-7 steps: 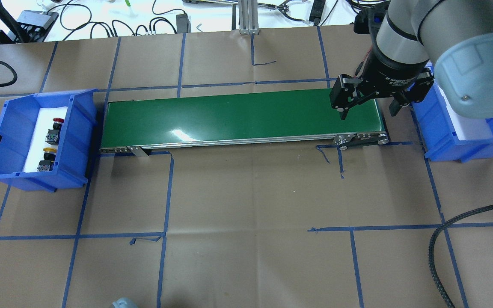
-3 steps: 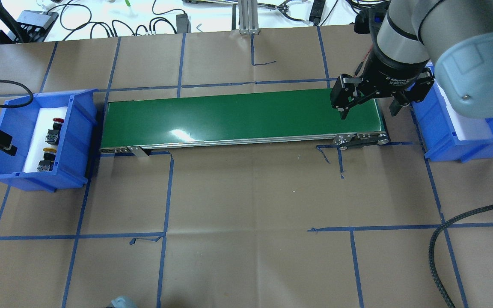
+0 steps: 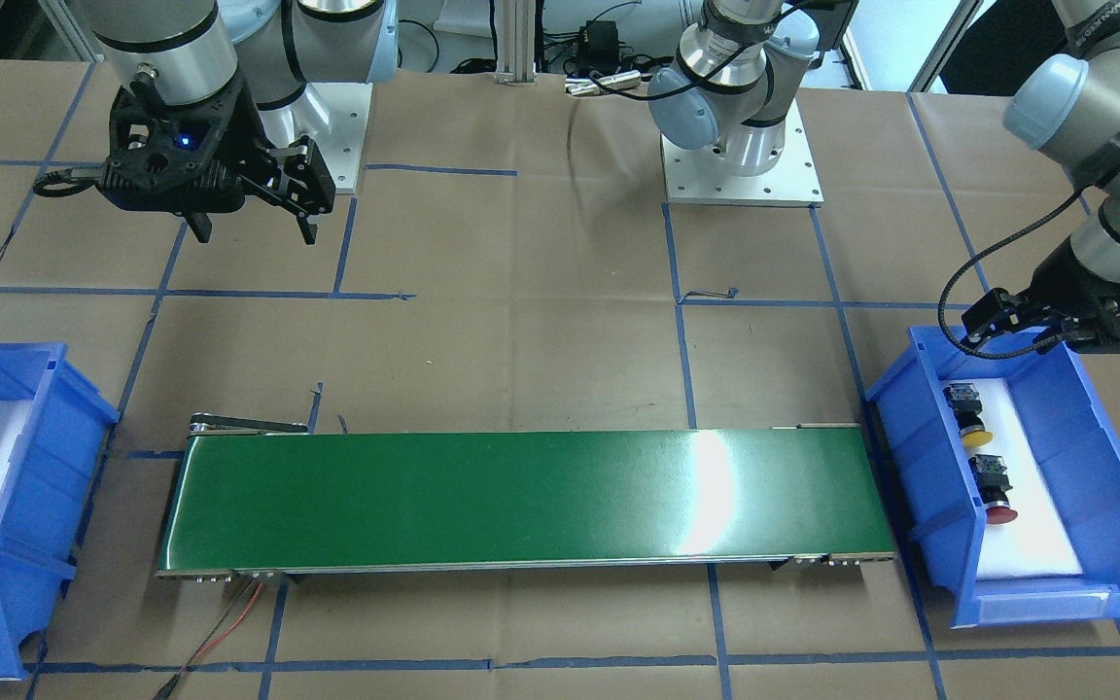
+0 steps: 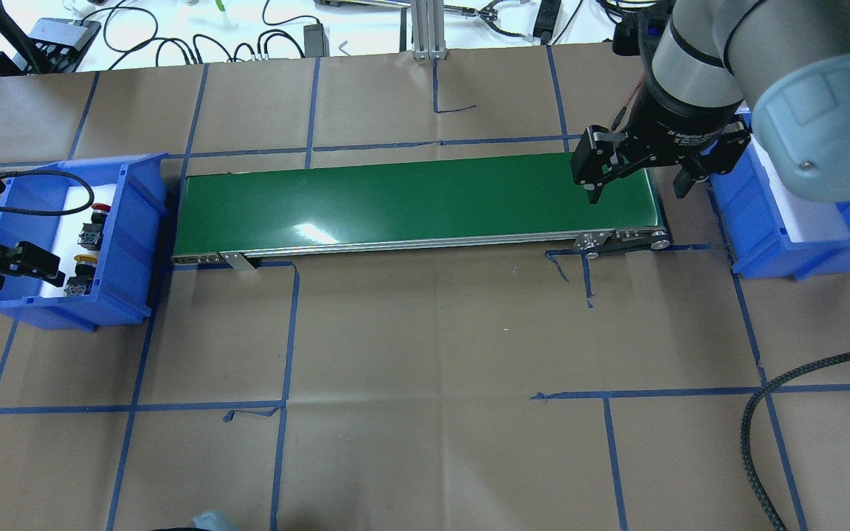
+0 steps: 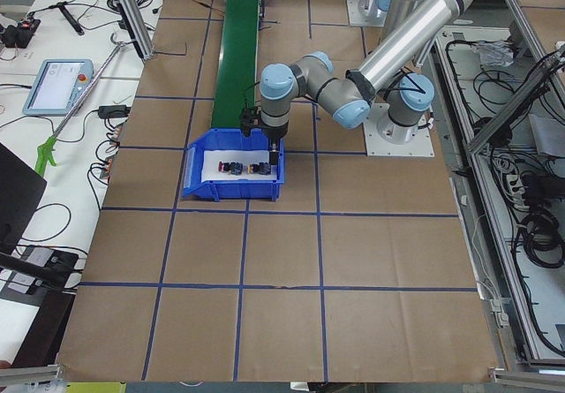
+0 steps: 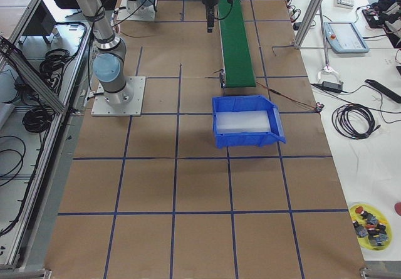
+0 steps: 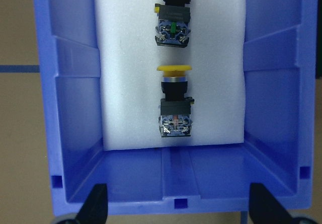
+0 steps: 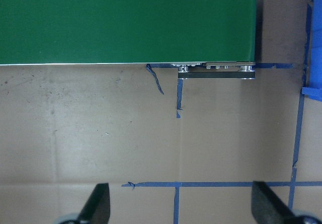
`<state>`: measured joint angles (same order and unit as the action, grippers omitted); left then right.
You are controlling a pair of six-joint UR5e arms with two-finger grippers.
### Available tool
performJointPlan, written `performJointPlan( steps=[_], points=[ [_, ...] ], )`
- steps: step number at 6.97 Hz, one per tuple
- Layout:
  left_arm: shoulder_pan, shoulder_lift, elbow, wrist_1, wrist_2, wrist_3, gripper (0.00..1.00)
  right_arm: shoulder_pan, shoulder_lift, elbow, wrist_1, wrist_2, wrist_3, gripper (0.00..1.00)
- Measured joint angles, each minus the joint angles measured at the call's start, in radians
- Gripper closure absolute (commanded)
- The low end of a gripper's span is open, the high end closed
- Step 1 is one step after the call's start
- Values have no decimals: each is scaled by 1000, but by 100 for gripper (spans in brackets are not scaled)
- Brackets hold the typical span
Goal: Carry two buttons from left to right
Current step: 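Move the left gripper over the bin and lower onto the yellow button, then close the left gripper on the yellow button and lift it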
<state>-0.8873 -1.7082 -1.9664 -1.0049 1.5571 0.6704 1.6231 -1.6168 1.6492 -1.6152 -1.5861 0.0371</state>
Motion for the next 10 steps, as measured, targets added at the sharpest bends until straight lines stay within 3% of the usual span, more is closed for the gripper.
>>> performJointPlan(
  steps=[8,10],
  points=[
    [-25,-167,-27,209,-32,-9,3,0,0,-5,0,0,4,0],
    [-25,-170,-46,214,-32,-10,55,0,-1,-7,0,0,8,0]
  ],
)
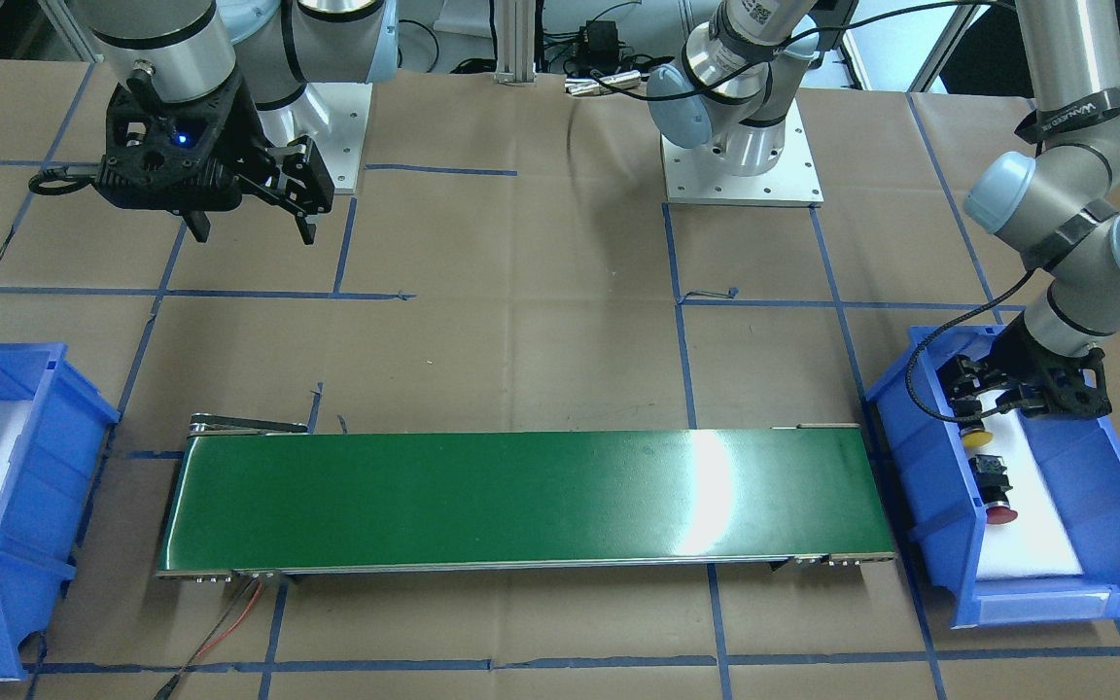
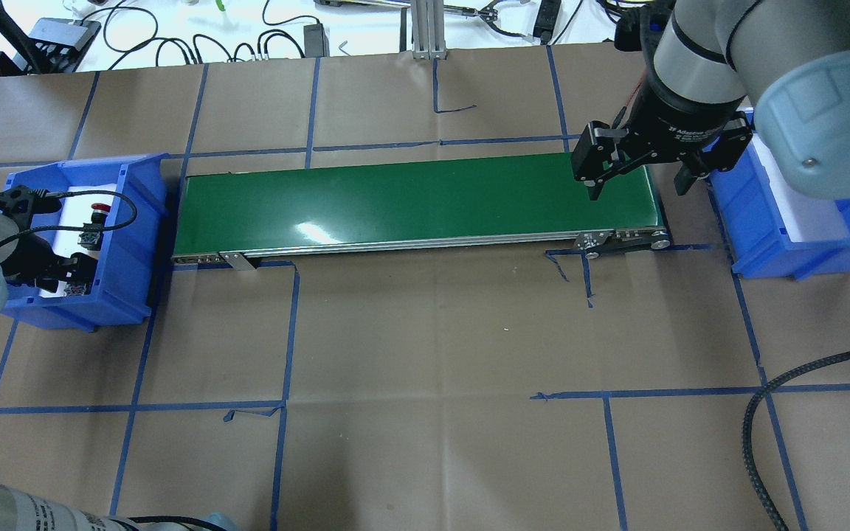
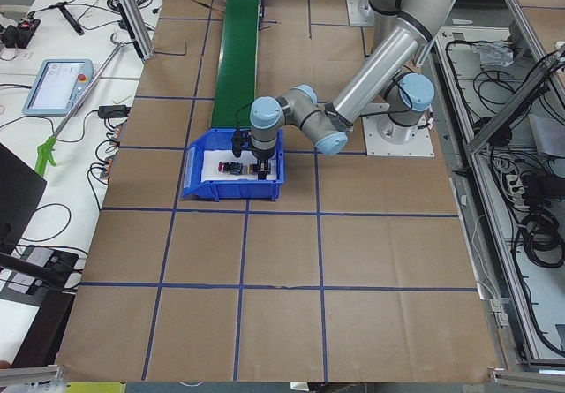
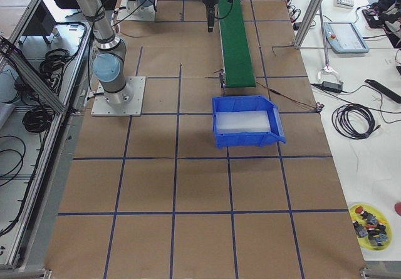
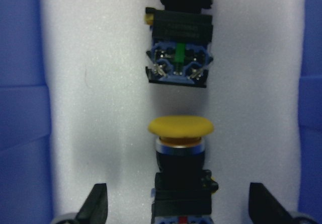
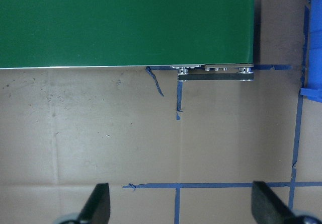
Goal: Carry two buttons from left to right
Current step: 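Close the left gripper on the yellow button and lift it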
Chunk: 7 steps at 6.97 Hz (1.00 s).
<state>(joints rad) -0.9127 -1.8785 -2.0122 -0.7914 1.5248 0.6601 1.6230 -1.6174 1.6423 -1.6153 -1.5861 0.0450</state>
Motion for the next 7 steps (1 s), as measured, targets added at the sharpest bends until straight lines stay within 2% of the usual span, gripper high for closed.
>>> performJointPlan(
  steps=[1,2,3,5,6,7],
  points=[
    [0,0,-2,0,1,-4,76,0,0,0,0,0,1,0],
    [0,-1,0,0,2,-12,91,0,0,1,0,0,1,0],
    [0,0,4,-3,3,-17,96,0,0,3,0,0,1,0],
    [1,12,22,-15,1,-20,96,1,0,4,0,0,0,0],
    [-1,23,61,-48,1,-18,96,0,0,5,-1,1,-3,0],
    [-4,38,132,-136,1,-16,96,-1,0,4,-1,0,-2,0]
  ],
)
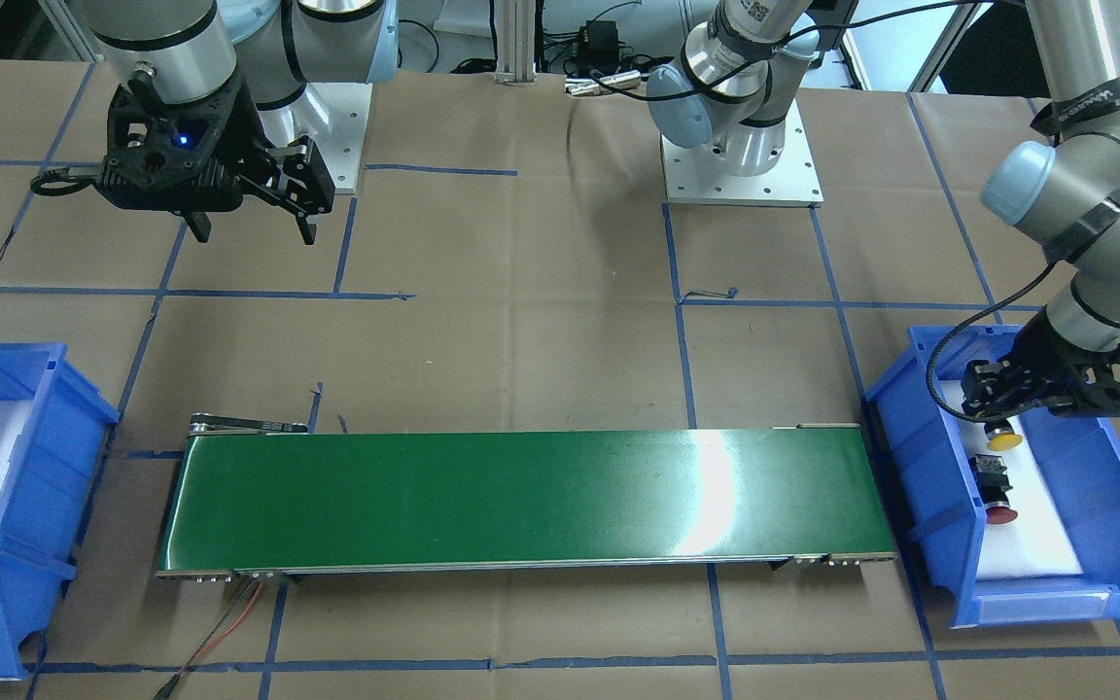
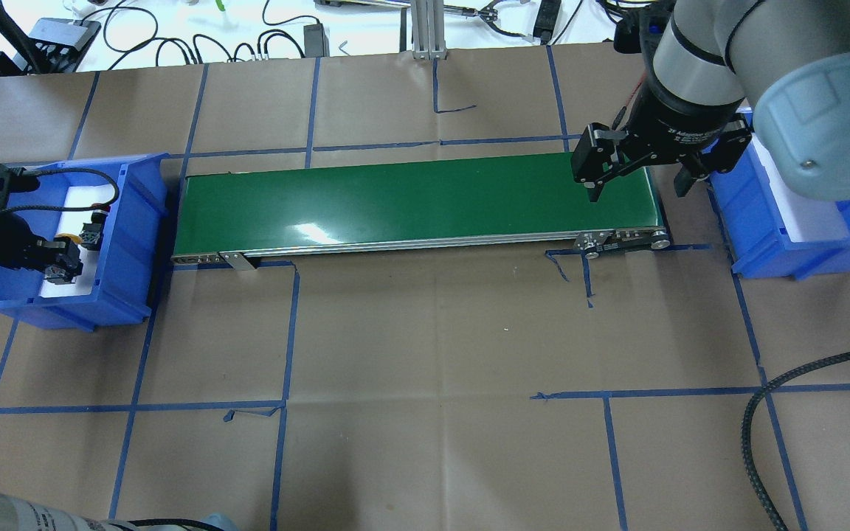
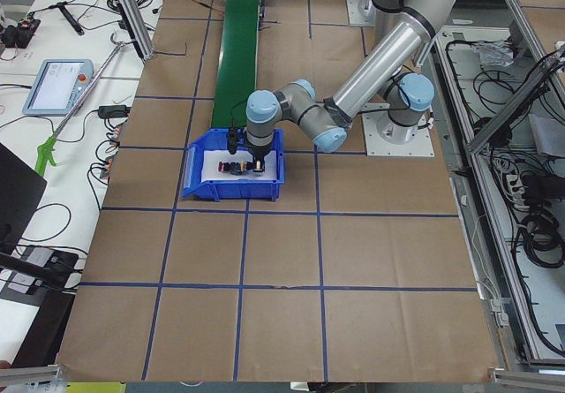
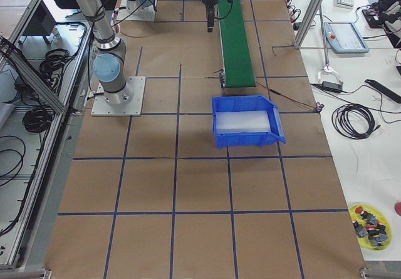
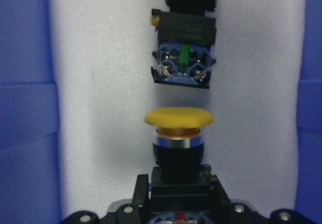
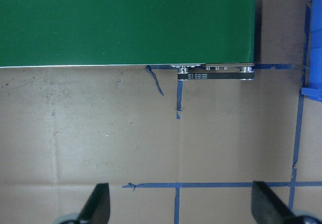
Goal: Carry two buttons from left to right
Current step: 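Close the left gripper on the yellow button and lift it, then carry the yellow button with the left gripper onto the green belt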
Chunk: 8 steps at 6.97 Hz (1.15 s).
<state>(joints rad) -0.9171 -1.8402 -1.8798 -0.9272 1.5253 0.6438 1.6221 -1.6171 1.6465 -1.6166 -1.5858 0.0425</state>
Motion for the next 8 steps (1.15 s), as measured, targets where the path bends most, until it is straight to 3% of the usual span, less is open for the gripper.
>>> performJointPlan(
  steps=[3,6,8],
  points=[
    [-12,27,263,-347,2,0,96,-1,0,0,0,0,2,0],
    [-145,33,331,-407,17,-75,96,-1,0,0,0,0,2,0],
    [-328,26,325,-405,24,-271,95,-1,0,0,0,0,3,0]
  ],
)
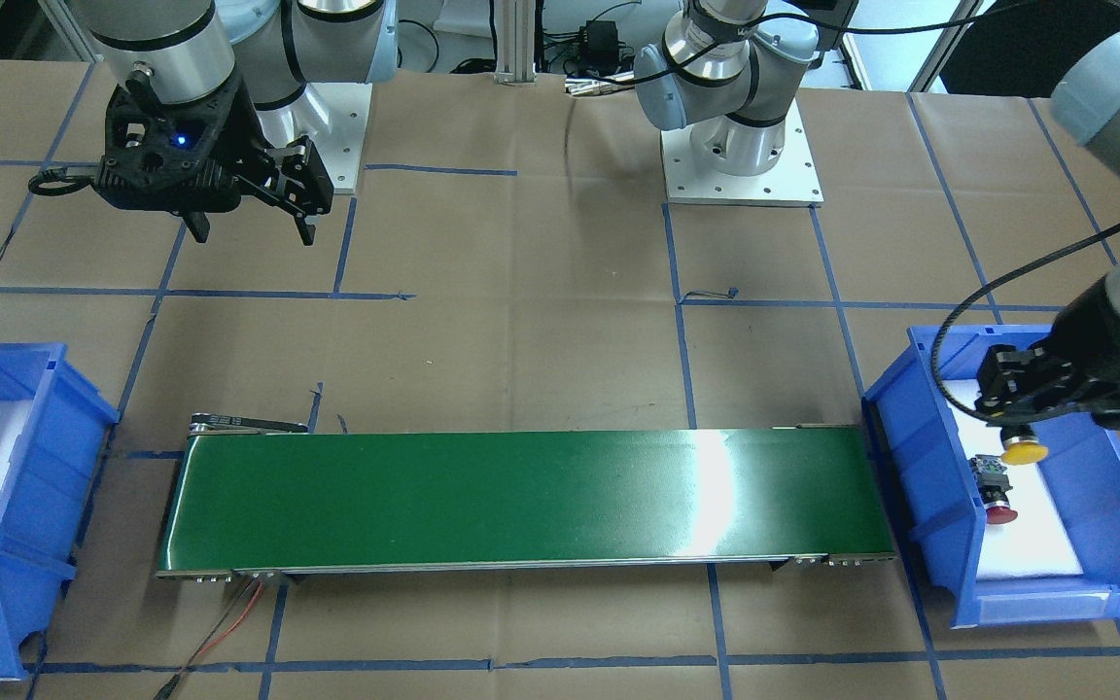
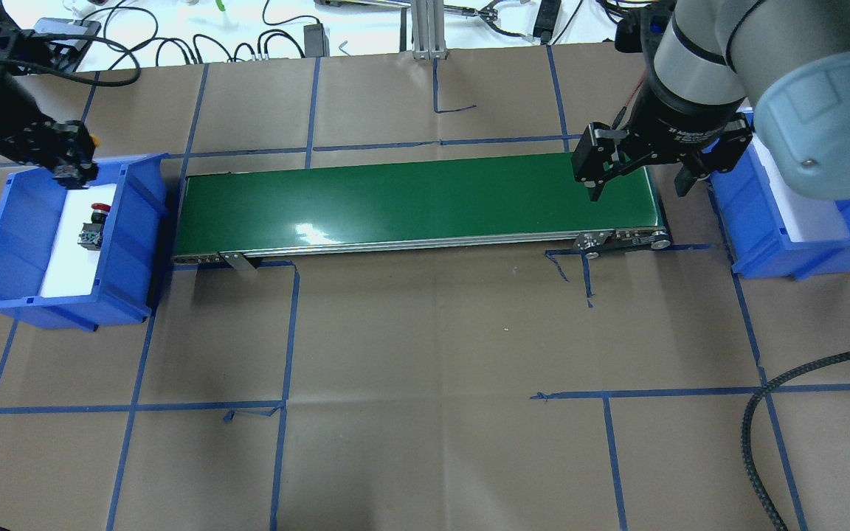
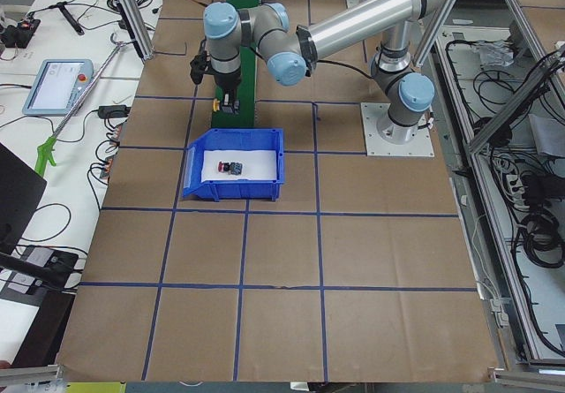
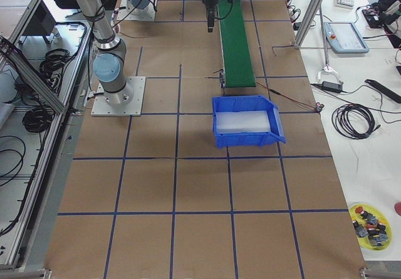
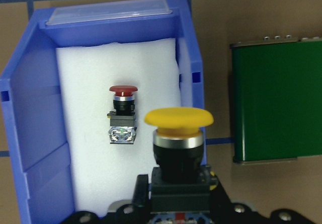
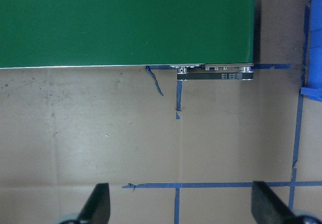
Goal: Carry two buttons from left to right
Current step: 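Carry the yellow button with the left gripper onto the green belt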
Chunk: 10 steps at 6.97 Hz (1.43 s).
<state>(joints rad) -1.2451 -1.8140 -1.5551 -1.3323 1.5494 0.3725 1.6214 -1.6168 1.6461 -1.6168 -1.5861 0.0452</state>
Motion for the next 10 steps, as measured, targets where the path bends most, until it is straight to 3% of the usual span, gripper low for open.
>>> performJointPlan(
  steps=[4,8,9,10],
  points=[
    [-212,-78,-30,57,24,-259,96,1,0,-1,0,0,3,0],
    [-250,-130,-186,334,29,-283,95,2,-1,-1,1,1,4,0],
    [-250,-127,-210,361,29,-287,89,2,-1,-1,0,1,4,0],
    [-250,-125,-224,369,29,-295,55,3,-1,-1,0,2,4,0]
  ],
)
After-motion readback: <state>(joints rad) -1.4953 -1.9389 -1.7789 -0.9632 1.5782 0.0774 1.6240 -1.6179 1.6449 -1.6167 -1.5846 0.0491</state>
